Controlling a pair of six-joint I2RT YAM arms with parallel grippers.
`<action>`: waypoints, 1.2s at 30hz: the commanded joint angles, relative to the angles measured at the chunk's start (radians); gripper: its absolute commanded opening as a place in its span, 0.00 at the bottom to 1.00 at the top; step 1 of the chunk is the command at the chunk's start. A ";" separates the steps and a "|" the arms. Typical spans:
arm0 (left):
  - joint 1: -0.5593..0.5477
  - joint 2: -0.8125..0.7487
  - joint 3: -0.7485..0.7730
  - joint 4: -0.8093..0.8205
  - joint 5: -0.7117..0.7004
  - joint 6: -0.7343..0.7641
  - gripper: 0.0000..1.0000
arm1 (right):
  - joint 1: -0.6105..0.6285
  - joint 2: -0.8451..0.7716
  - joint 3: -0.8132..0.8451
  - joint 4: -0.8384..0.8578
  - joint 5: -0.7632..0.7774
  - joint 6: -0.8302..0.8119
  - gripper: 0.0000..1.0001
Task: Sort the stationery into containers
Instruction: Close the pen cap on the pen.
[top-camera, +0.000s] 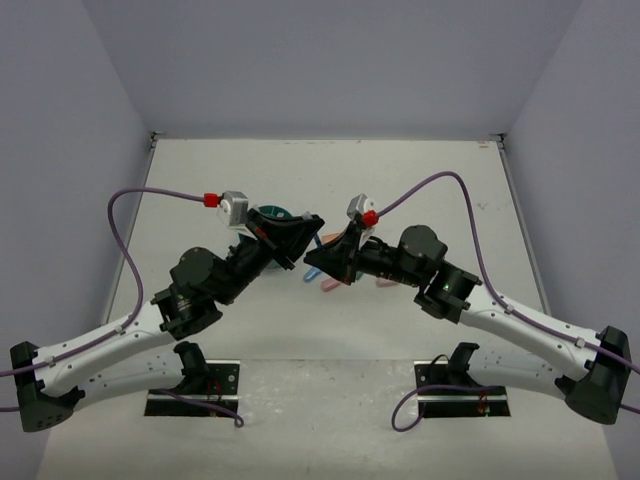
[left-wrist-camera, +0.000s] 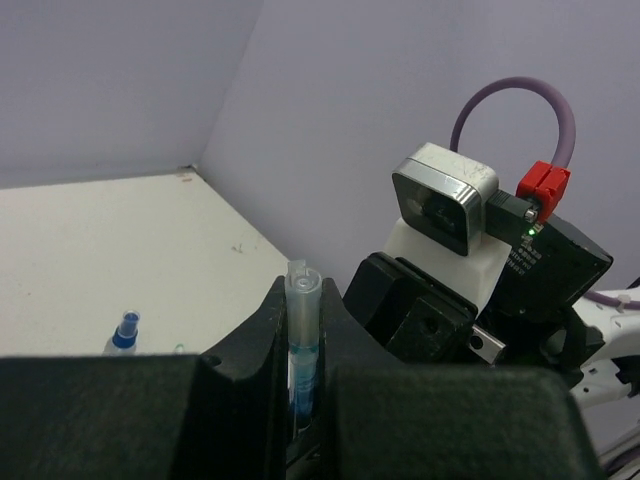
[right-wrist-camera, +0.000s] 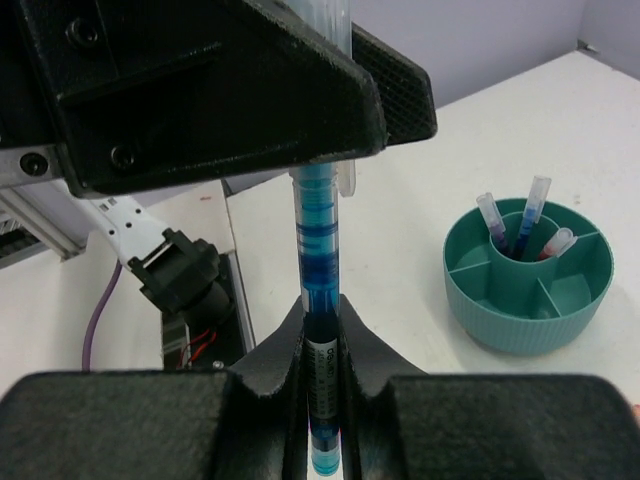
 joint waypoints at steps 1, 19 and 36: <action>-0.032 0.074 -0.148 -0.032 0.206 -0.109 0.00 | -0.023 0.028 0.247 0.146 0.082 -0.022 0.00; -0.032 0.039 -0.057 -0.166 0.161 -0.025 0.02 | -0.035 0.028 0.178 0.090 -0.056 -0.018 0.00; -0.033 0.035 0.235 -0.235 0.181 0.168 0.56 | -0.025 -0.051 0.024 0.027 -0.080 -0.004 0.00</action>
